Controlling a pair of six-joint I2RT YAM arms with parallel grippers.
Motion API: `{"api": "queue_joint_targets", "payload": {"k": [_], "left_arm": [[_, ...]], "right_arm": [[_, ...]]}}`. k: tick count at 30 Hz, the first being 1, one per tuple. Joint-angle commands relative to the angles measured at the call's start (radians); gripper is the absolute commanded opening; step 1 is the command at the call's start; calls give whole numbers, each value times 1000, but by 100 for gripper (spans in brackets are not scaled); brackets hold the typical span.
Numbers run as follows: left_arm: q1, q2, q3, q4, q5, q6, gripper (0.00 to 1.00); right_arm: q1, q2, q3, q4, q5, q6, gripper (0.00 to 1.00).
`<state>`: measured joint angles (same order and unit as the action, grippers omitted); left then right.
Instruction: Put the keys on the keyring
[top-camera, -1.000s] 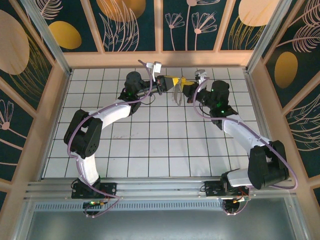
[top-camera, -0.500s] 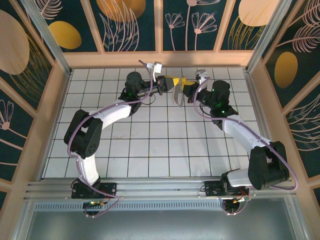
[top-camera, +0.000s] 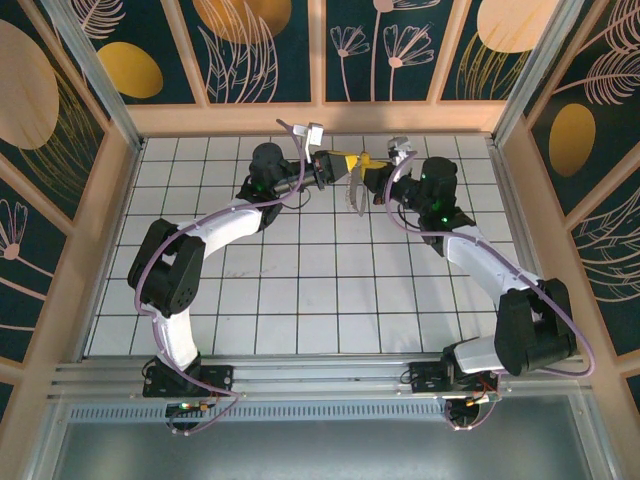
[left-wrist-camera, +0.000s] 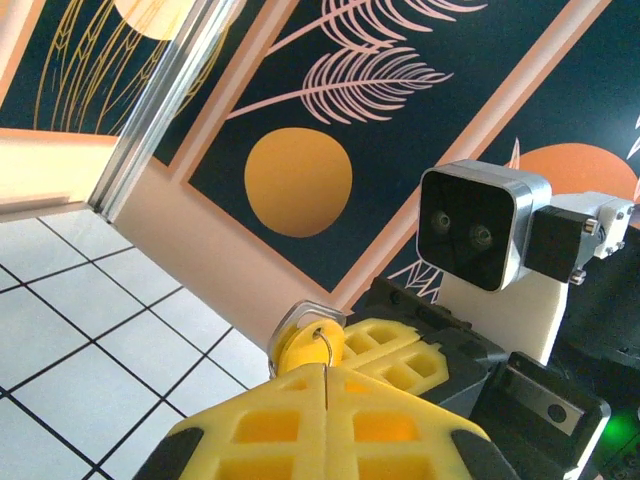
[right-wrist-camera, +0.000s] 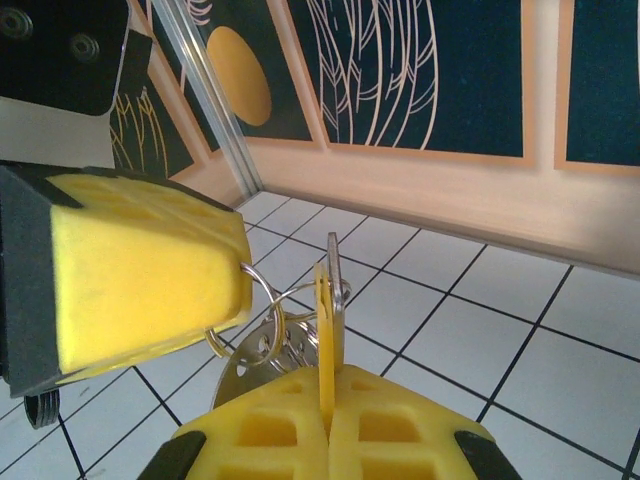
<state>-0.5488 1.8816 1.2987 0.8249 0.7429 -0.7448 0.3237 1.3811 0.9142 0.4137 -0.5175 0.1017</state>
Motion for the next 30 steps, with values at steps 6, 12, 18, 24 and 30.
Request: {"api": "queue_joint_targets", "payload": {"k": [6, 12, 18, 24, 30], "left_arm": [[0, -10, 31, 37, 13, -4, 0], [0, -9, 34, 36, 13, -5, 0], [0, -7, 27, 39, 11, -4, 0], [0, -12, 7, 40, -24, 1, 8], [2, -30, -14, 36, -58, 10, 25]], "right_arm": [[3, 9, 61, -15, 10, -23, 0], [4, 2, 53, -15, 14, -24, 0], [4, 1, 49, -14, 22, -22, 0], [2, 27, 81, -56, 34, -30, 0], [2, 58, 104, -88, 48, -37, 0]]}}
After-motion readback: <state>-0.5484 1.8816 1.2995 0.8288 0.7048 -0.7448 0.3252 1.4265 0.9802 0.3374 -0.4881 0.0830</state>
